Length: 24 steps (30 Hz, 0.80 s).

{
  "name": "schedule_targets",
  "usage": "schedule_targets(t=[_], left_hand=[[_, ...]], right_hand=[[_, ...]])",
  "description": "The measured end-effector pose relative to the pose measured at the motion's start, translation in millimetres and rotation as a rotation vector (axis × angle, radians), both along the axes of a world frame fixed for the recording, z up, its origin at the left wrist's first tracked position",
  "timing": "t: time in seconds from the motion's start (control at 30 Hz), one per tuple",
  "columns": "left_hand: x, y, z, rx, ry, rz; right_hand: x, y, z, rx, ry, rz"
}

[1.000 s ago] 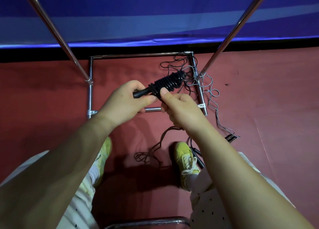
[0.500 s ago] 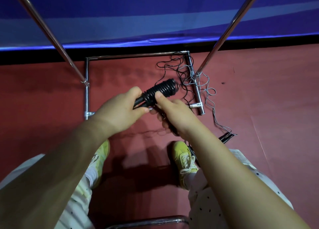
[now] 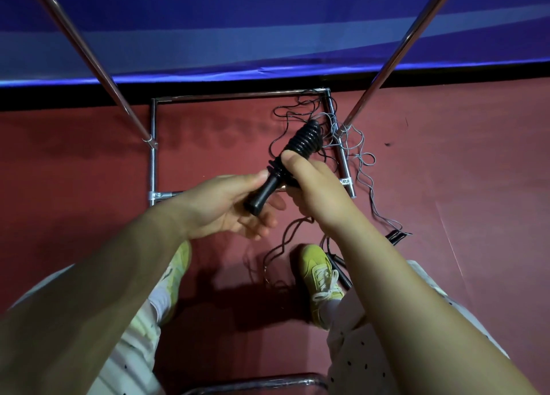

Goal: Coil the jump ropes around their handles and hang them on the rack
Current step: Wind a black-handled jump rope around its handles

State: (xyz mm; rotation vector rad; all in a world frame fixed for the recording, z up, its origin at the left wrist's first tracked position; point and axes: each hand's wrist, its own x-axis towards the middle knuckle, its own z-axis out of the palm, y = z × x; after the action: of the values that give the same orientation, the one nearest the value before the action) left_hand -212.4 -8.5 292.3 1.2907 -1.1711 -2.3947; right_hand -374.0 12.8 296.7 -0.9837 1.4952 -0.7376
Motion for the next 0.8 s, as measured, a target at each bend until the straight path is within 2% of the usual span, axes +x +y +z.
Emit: schedule_targets(t=[0.1,0.23,0.4,0.6,0.73,0.8], left_hand=[[-2.3,0.4,6.4,0.065,0.074,0.141],[-5.1,2.5,8.7,0.17,0.135,0.225],[-10.3,7.3,17.0,0.224,0.186,0.256],[-12.9,4.3,8.9,-0.192,-0.145,0.183],[-8.7,-0.5,-4.9,-0.448,-0.284,0.103],[-3.2,-3.8,-11.6,-0.59,-0.416,0.053]], right_hand=[[0.0,0.2,4.5,0.009,-0.174,0.031],[0.8,3.0,1.8,0.041,-0.09,0.088],[-1.7,2.3,-2.6,-0.01,-0.128,0.113],[13.0,9.1,-12.2,-0.074,0.208,0.129],[16.1,3.1,-11.3,0.054,0.192,0.118],[13.7,1.5,-11.3,0.131,0.166,0.143]])
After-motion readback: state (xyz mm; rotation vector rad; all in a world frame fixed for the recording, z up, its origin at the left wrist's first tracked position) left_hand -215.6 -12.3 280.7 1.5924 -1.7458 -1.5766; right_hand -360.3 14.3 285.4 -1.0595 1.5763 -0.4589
